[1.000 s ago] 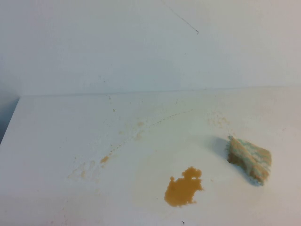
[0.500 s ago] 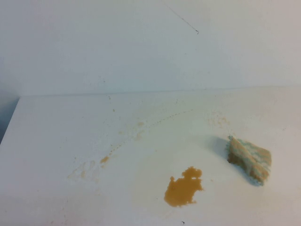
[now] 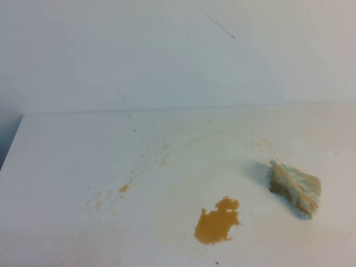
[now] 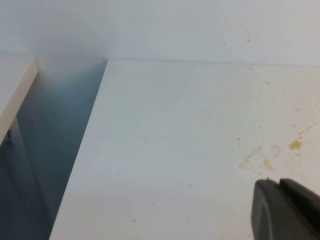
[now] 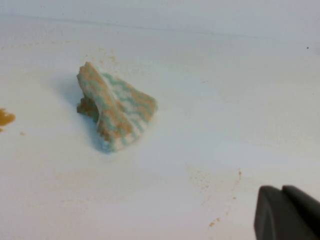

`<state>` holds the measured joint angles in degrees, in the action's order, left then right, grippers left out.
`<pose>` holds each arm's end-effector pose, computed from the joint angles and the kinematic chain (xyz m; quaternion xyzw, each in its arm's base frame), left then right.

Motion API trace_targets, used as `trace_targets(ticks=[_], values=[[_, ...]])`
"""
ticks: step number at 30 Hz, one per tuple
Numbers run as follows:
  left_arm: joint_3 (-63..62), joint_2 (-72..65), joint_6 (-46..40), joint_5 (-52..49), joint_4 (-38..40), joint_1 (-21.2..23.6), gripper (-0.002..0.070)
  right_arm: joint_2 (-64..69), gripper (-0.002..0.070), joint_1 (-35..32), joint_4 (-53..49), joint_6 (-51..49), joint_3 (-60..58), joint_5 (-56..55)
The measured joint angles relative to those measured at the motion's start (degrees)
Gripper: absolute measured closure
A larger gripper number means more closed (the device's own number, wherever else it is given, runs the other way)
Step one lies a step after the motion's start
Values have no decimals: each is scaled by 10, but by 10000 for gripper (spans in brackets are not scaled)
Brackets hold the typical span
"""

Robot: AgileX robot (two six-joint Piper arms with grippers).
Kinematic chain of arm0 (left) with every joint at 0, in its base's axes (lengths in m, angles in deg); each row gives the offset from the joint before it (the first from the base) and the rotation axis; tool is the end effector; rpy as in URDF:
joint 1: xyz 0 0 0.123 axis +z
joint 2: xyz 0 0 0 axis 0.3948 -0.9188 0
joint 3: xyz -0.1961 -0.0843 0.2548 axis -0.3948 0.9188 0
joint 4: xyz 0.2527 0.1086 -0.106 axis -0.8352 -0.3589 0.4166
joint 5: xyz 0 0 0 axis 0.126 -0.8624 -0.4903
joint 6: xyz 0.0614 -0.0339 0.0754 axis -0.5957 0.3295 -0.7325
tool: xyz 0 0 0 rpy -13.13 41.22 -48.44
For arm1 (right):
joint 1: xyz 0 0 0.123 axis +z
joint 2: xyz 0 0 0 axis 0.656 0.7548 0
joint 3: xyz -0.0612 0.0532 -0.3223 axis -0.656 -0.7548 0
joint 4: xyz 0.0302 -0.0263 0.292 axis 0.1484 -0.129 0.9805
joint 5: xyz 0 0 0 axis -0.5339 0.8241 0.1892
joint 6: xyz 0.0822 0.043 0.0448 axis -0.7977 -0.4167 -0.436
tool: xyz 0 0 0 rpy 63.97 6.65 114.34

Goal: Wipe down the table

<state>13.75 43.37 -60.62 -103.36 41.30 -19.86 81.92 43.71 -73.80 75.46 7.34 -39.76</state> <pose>0.0620 -0.0011 0.1832 -0.0649 0.7767 -0.0443 0.6250 0.0602 0.0031 0.1673 -0.0519 0.8005 -0.0087 0.5970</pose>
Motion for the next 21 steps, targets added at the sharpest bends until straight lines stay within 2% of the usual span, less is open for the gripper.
trace_targets(ticks=[6, 9, 16, 21], values=[[0, 0, 0, 0, 0, 0, 675, 0, 678, 0, 35, 0, 0, -3], [0, 0, 0, 0, 0, 0, 675, 0, 678, 0, 157, 0, 0, -12], [0, 0, 0, 0, 0, 0, 675, 0, 678, 0, 534, -20, 0, -44], [0, 0, 0, 0, 0, 0, 679, 0, 678, 0, 609, 0, 0, -73]])
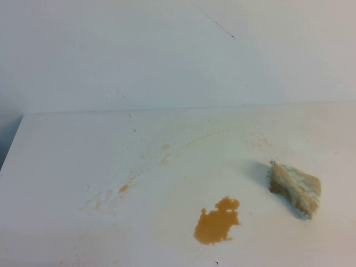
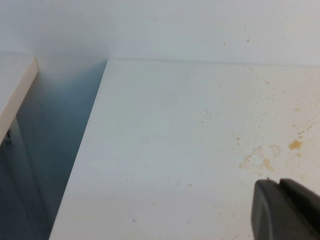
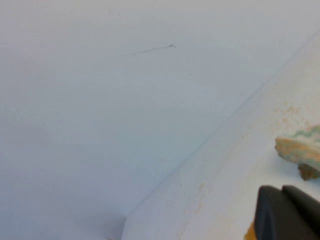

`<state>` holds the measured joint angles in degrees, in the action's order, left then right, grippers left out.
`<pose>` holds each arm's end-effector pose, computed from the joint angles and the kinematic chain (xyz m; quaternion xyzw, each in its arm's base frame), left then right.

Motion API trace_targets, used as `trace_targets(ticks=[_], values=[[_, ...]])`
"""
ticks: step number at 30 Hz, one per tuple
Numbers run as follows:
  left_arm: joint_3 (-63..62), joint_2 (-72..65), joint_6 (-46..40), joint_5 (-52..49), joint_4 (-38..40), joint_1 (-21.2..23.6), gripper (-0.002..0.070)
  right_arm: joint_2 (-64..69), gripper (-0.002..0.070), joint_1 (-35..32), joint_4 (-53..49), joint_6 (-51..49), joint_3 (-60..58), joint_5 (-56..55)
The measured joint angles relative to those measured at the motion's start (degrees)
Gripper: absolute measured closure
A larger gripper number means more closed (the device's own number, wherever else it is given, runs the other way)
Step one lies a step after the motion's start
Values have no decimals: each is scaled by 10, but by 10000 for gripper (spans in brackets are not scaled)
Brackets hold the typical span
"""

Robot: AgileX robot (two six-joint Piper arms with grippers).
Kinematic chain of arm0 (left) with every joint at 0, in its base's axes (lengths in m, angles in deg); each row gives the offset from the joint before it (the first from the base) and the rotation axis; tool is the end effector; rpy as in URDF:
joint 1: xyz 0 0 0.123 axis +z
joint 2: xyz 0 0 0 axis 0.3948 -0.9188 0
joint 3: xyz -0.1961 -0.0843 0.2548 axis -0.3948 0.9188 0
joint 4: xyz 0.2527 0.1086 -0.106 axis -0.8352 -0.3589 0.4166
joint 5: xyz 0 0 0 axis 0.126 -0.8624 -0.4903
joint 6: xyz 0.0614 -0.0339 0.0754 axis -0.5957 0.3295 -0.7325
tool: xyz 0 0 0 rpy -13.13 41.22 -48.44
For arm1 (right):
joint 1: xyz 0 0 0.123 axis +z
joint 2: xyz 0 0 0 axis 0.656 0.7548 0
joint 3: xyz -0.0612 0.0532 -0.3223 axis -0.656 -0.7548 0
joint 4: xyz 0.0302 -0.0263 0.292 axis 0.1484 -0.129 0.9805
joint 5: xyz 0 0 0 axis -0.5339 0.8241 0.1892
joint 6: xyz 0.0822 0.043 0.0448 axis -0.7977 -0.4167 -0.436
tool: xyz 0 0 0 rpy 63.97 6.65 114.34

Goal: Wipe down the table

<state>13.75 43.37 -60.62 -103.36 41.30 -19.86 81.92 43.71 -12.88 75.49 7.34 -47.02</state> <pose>0.0620 -0.0011 0.1832 -0.0649 0.7767 -0.0443 0.6250 0.0613 0.0241 0.1926 0.2565 0.6749 0.4003 0.5643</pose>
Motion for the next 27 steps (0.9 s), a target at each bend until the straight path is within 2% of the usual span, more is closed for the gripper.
trace_targets(ticks=[8, 14, 21, 25, 27], values=[[0, 0, 0, 0, 0, 0, 675, 0, 678, 0, 43, 53, 0, -35], [0, 0, 0, 0, 0, 0, 675, 14, 678, 0, 48, 197, 37, -12], [0, 0, 0, 1, 0, 0, 675, 235, 678, 0, 48, 388, 183, 28], [0, 0, 0, 1, 0, 0, 675, 391, 678, 0, -4, 432, 304, 111], [0, 0, 0, 1, 0, 0, 675, 479, 678, 0, -69, 425, 377, 174]])
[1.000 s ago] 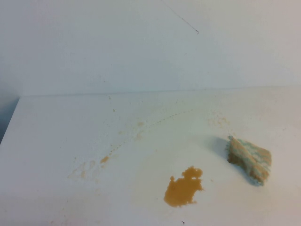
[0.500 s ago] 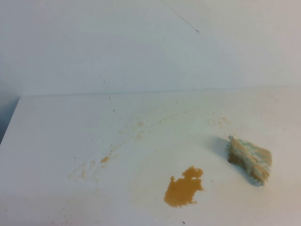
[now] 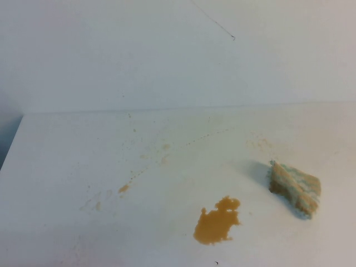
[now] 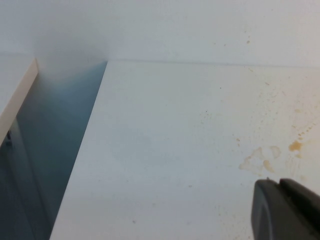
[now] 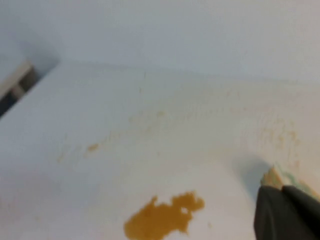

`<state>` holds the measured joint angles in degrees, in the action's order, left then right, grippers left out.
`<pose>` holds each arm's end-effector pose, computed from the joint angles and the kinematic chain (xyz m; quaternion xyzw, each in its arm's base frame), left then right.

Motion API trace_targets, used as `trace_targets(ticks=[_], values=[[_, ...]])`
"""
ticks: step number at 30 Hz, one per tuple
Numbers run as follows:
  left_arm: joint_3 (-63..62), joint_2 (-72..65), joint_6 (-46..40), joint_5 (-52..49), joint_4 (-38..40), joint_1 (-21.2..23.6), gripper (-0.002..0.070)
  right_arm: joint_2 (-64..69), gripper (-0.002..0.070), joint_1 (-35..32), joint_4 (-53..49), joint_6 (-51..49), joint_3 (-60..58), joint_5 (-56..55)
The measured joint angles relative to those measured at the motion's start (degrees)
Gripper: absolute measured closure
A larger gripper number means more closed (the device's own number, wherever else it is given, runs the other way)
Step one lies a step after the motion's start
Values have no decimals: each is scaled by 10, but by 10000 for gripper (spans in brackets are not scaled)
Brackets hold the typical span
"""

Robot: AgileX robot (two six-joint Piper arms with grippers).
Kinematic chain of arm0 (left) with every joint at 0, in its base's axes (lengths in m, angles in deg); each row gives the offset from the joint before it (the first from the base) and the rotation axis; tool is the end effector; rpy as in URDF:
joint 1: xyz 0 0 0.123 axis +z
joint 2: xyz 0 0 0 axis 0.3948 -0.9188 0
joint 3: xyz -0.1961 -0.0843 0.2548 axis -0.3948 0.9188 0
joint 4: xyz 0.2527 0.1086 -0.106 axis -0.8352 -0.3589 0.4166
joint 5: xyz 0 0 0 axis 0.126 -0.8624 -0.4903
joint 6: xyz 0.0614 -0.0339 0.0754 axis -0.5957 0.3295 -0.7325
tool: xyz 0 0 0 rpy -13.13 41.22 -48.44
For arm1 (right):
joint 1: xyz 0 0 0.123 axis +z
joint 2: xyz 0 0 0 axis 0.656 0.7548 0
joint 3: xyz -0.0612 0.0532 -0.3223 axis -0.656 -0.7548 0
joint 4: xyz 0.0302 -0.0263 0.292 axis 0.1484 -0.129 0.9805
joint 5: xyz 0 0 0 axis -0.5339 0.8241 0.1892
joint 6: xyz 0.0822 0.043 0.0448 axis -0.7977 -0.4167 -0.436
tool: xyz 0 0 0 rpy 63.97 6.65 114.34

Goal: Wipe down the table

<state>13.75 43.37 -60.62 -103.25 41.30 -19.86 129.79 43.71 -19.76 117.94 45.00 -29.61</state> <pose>0.0620 -0.0010 0.1834 -0.0649 0.7761 -0.0443 0.6257 0.1809 0.0518 0.3382 -0.1141 0.8253 0.2055 0.5134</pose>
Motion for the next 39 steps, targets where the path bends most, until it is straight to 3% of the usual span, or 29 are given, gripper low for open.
trace_targets(ticks=[5, 9, 13, 20, 25, 30, 33, 39], values=[[0, 0, 0, 0, 0, 0, 675, 193, 678, 11, -227, -127, 179, 150], [0, 0, 0, 0, 0, 0, 675, 319, 678, 65, -438, -262, 307, 255], [0, 0, 0, 0, 1, 0, 675, 434, 678, 105, -545, -317, 415, 344], [0, 0, 0, 0, 1, 0, 675, 572, 656, 114, -534, -330, 519, 383], [0, 0, 0, 0, 1, 0, 675, 584, 504, 114, -520, -331, 526, 367], [0, 0, 0, 0, 1, 0, 675, 591, 259, 116, -515, -331, 528, 337], [0, 0, 0, 0, 1, 0, 675, 605, 207, 121, -512, -331, 530, 326], [0, 0, 0, 0, 1, 0, 675, 649, 194, 145, -510, -331, 531, 293]])
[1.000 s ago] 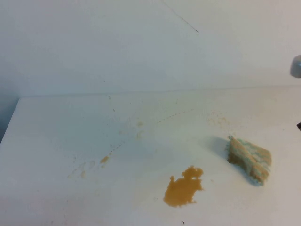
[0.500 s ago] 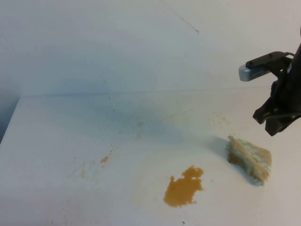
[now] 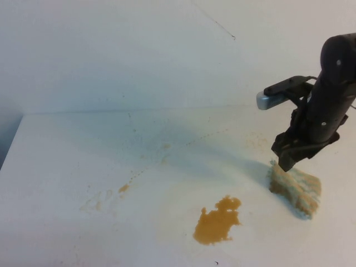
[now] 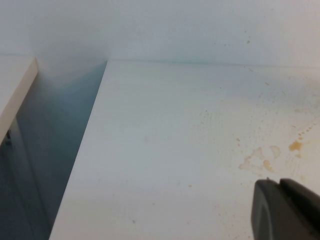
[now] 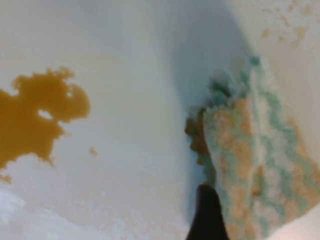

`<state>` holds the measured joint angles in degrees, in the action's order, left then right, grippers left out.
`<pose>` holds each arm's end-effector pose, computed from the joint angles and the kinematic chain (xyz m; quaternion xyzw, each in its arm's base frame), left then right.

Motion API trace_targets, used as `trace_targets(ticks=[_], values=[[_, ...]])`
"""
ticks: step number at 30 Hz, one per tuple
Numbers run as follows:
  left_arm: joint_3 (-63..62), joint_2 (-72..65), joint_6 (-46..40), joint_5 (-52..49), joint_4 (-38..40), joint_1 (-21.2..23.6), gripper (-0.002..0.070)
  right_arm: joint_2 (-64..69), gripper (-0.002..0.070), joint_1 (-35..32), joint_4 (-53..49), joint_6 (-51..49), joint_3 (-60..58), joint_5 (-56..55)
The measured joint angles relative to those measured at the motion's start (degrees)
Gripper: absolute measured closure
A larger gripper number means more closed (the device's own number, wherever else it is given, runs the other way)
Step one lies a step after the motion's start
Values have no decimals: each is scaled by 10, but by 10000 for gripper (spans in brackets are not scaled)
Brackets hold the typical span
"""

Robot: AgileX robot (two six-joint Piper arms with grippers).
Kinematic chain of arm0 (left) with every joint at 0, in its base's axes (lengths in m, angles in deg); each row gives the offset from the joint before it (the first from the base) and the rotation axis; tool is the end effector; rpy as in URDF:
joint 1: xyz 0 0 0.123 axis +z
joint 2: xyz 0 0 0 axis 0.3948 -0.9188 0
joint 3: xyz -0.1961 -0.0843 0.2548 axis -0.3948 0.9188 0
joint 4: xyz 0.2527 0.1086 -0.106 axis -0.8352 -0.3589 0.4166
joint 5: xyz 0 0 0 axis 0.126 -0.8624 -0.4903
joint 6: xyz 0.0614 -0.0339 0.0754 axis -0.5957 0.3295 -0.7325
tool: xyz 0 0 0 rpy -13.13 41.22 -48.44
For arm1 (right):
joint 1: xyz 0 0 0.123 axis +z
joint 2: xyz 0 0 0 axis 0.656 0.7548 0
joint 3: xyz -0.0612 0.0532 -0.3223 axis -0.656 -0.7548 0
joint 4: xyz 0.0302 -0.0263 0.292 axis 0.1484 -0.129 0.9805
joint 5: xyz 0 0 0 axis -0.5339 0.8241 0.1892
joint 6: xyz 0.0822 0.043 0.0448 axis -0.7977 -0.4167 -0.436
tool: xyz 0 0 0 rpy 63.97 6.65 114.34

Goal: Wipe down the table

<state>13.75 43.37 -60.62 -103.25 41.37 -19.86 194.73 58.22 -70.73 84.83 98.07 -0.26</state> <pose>0.0620 -0.0011 0.1834 -0.0652 0.7760 -0.0448 0.6257 0.4441 0.1434 0.2397 -0.2587 0.9601 0.0304 0.1015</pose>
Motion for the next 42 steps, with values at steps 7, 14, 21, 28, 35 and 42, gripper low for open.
trace_targets(ticks=[7, 14, 21, 28, 35, 42], values=[[0, 0, 0, 0, 0, 0, 675, 44, 262, 29, -7, 14, 0, -36], [0, 0, 0, 0, 0, 0, 675, 72, 293, 32, -23, 14, 0, -62], [0, 0, 0, 0, 0, 0, 675, 100, 338, 32, -42, -13, 0, -65], [0, 0, 0, 0, 0, 0, 675, 104, 603, 32, -46, -39, 0, -77], [0, 0, 0, 0, 0, 0, 675, 91, 638, 46, -43, -44, 0, -83], [0, 0, 0, 0, 0, 0, 675, 86, 639, 91, -40, -44, 1, -80]])
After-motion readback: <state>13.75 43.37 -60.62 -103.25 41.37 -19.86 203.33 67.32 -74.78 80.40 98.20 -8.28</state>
